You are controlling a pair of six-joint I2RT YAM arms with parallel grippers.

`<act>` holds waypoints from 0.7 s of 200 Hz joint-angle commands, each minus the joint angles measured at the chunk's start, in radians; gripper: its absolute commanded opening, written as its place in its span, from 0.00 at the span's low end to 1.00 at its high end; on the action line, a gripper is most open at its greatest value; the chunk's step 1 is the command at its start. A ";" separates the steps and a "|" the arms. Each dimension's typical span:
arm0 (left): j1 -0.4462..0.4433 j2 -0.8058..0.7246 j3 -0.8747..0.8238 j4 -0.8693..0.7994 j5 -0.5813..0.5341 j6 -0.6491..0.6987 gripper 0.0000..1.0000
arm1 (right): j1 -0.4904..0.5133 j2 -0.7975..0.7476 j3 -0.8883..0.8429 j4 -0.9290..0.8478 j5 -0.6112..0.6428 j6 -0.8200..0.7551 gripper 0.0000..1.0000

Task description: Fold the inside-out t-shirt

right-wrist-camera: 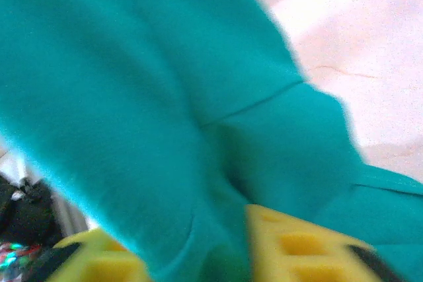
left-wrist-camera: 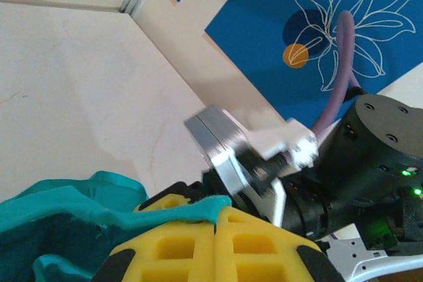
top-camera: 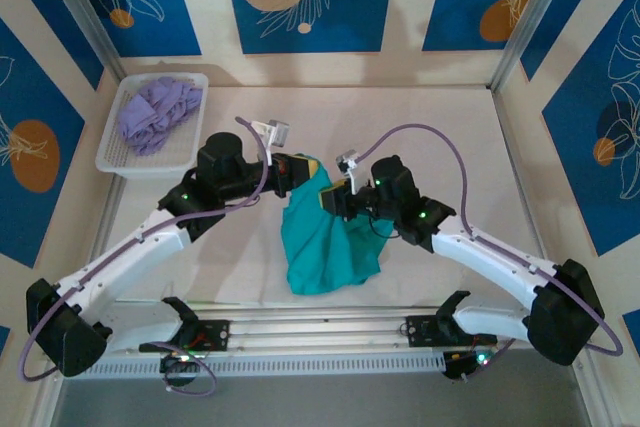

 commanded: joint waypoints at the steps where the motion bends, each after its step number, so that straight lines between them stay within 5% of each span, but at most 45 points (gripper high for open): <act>1: 0.003 -0.042 -0.015 0.043 0.067 0.042 0.00 | -0.032 -0.005 0.102 -0.064 0.161 0.024 0.15; 62: -0.035 0.004 -0.034 0.099 0.164 0.096 0.00 | -0.108 -0.060 0.026 0.058 -0.090 -0.029 0.00; 98: -0.035 -0.009 -0.047 0.086 0.194 0.154 0.31 | -0.183 -0.104 -0.038 0.161 -0.234 0.032 0.00; 121: -0.034 -0.056 -0.056 0.005 0.116 0.226 0.40 | -0.224 -0.134 -0.060 0.187 -0.289 0.049 0.00; 140: -0.033 -0.110 -0.079 -0.055 -0.072 0.265 0.43 | -0.248 -0.149 -0.068 0.204 -0.341 0.056 0.00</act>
